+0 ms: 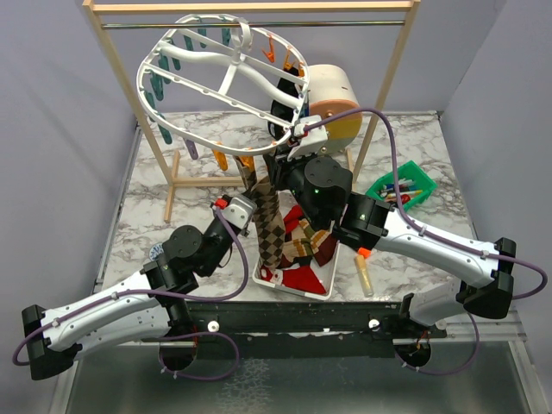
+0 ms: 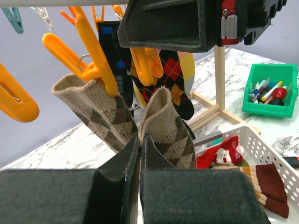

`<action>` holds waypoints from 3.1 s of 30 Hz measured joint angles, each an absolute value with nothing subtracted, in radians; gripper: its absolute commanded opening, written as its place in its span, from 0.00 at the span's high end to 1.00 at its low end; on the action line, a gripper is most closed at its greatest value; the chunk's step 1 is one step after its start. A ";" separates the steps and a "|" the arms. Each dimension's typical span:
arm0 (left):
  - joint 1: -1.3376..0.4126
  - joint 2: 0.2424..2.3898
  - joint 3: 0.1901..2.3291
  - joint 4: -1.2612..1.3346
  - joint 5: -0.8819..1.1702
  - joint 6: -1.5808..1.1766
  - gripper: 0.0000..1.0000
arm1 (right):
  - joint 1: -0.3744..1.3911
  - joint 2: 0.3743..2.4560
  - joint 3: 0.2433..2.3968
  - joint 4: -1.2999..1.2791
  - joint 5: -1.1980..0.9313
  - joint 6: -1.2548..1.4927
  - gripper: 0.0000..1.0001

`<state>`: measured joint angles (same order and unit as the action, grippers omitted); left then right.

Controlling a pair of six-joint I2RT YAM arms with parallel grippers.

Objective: Clip the socks to the hanger
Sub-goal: Open the clamp at the hanger, then clamp the sock onto the hanger.

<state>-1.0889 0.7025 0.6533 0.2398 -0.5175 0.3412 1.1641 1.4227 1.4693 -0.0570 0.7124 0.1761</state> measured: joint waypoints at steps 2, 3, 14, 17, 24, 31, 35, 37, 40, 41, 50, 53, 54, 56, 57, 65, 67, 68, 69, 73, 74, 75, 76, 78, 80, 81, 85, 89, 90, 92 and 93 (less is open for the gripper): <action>-1.089 0.702 0.653 0.244 -0.524 0.342 1.00 | 1.164 1.423 1.469 -0.057 0.712 0.178 1.00; -1.089 0.702 0.653 0.246 -0.526 0.343 1.00 | 1.164 1.423 1.469 -0.058 0.712 0.179 0.99; -1.089 0.702 0.654 0.262 -0.545 0.357 1.00 | 1.164 1.423 1.469 -0.059 0.707 0.184 0.99; -1.089 0.703 0.654 0.266 -0.548 0.360 1.00 | 1.164 1.423 1.469 -0.061 0.702 0.185 0.99; -1.089 0.710 0.654 0.272 -0.550 0.364 1.00 | 1.164 1.423 1.469 -0.069 0.693 0.191 0.99; -1.089 0.712 0.654 0.280 -0.551 0.368 1.00 | 1.164 1.423 1.469 -0.073 0.690 0.192 0.99; -1.089 0.712 0.654 0.286 -0.556 0.369 1.00 | 1.164 1.423 1.469 -0.073 0.690 0.192 1.00; -1.089 0.712 0.654 0.289 -0.559 0.372 1.00 | 1.164 1.423 1.469 -0.074 0.690 0.192 1.00; -1.089 0.712 0.654 0.290 -0.565 0.376 1.00 | 1.164 1.423 1.469 -0.076 0.690 0.192 0.99; -1.089 0.712 0.654 0.291 -0.566 0.377 1.00 | 1.164 1.423 1.469 -0.076 0.690 0.192 1.00; -1.089 0.712 0.658 0.291 -0.567 0.379 1.00 | 1.164 1.423 1.469 -0.077 0.685 0.195 1.00; -1.089 0.713 0.664 0.295 -0.566 0.379 1.00 | 1.164 1.423 1.469 -0.077 0.683 0.198 1.00; -1.089 0.714 0.665 0.298 -0.566 0.379 1.00 | 1.164 1.423 1.469 -0.077 0.683 0.200 1.00; -1.089 0.718 0.672 0.299 -0.566 0.379 1.00 | 1.164 1.423 1.469 -0.077 0.682 0.202 1.00; -1.089 0.720 0.676 0.301 -0.565 0.379 1.00 | 1.164 1.423 1.469 -0.077 0.682 0.203 1.00; -1.089 0.737 0.695 0.318 -0.558 0.383 1.00 | 1.164 1.425 1.471 -0.080 0.677 0.209 1.00; -1.089 0.740 0.696 0.321 -0.554 0.385 1.00 | 1.164 1.425 1.471 -0.081 0.675 0.209 1.00; -1.089 0.742 0.698 0.321 -0.552 0.386 1.00 | 1.164 1.425 1.472 -0.081 0.675 0.209 1.00; -1.089 0.744 0.699 0.321 -0.550 0.387 1.00 | 1.164 1.425 1.472 -0.082 0.675 0.209 0.99; -1.089 0.754 0.712 0.326 -0.546 0.391 1.00 | 1.164 1.427 1.472 -0.084 0.674 0.209 1.00; -1.089 0.755 0.714 0.331 -0.545 0.393 1.00 | 1.164 1.427 1.472 -0.084 0.673 0.209 0.99; -1.089 0.756 0.714 0.332 -0.544 0.394 1.00 | 1.164 1.427 1.472 -0.084 0.673 0.209 1.00; -1.089 0.756 0.715 0.334 -0.543 0.395 1.00 | 1.164 1.427 1.472 -0.084 0.672 0.209 0.99; -1.089 0.758 0.719 0.336 -0.542 0.397 1.00 | 1.164 1.428 1.474 -0.084 0.671 0.209 0.99; -1.089 0.759 0.725 0.336 -0.541 0.398 1.00 | 1.164 1.429 1.475 -0.084 0.670 0.209 0.99; -1.089 0.759 0.726 0.339 -0.541 0.399 1.00 | 1.164 1.429 1.475 -0.084 0.670 0.209 0.99; -1.089 0.762 0.726 0.344 -0.538 0.402 1.00 | 1.164 1.429 1.475 -0.084 0.665 0.210 0.99; -1.089 0.767 0.726 0.344 -0.536 0.405 1.00 | 1.164 1.429 1.475 -0.084 0.656 0.210 0.90; -1.089 0.768 0.726 0.344 -0.536 0.405 1.00 | 1.164 1.429 1.475 -0.084 0.652 0.210 0.88; -1.089 0.769 0.726 0.344 -0.535 0.406 1.00 | 1.164 1.429 1.474 -0.084 0.645 0.210 0.86; -1.089 0.769 0.726 0.344 -0.535 0.406 1.00 | 1.164 1.429 1.474 -0.084 0.640 0.210 0.86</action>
